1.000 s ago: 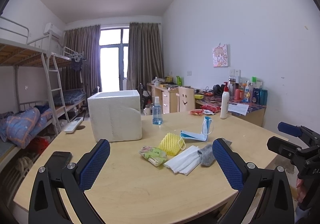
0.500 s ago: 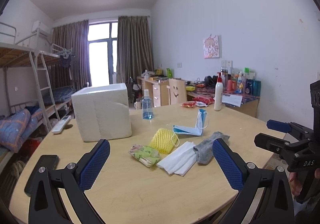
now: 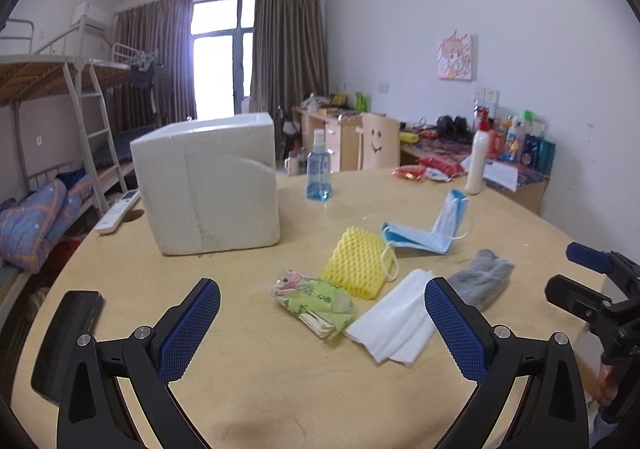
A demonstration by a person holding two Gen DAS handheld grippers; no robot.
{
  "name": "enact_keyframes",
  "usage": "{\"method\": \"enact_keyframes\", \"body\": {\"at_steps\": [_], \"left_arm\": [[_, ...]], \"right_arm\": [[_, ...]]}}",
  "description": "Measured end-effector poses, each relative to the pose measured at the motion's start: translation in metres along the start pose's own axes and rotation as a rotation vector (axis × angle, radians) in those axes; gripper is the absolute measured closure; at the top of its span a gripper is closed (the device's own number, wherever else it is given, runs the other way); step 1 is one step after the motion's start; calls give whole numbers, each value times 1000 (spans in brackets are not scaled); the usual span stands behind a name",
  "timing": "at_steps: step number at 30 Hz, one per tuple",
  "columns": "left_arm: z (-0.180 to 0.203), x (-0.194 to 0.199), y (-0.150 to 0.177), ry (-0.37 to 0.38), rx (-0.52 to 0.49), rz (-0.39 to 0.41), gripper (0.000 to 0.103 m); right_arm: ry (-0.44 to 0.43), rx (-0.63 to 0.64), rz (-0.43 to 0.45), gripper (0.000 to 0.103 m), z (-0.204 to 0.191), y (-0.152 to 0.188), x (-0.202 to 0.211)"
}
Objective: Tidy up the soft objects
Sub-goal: 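Reach the left gripper to the green snack bag while the right gripper reaches the grey sock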
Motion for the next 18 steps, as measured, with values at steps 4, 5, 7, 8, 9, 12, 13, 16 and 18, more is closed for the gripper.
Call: {"method": "enact_keyframes", "body": {"at_steps": [4,5,7,8,9,12,13,16,18], "left_arm": [[3,-23,3,-26,-7,-58,1],[3,-29,4,-34,-10,-75,1],[4,-39,6,-44,-9,-106,1],[4,-46,7,-56,-11,-124,1],[4,-50,8,-62,-13,-138,1],[4,-66,13,-91,-22,-187,1],[4,-72,15,-97,-23,-201,1],[5,-83,20,-107,-31,-239,1],[4,-90,23,-118,-29,-265,1]], "right_arm": [[-2,-9,-26,0,6,2,-9],[2,-10,-33,0,8,2,-11],[1,-15,-45,0,11,4,-15],[2,-18,-50,0,13,4,-17],[3,-20,-56,0,15,4,-19],[7,-28,-77,0,20,7,-24],[5,-29,-83,0,20,8,-25],[5,-28,-93,0,22,9,-29],[5,-30,-98,0,23,9,-32]]}}
Point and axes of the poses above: each gripper's, at about its wrist camera, not at the fingertips, and x roughly against the way its jaws point, z to its right, y to its underside, the point moved 9 cm from there along -x, roughly the way its jaws point, and after that the axes turned 15 degrees about -y, right-handed, at the moved point
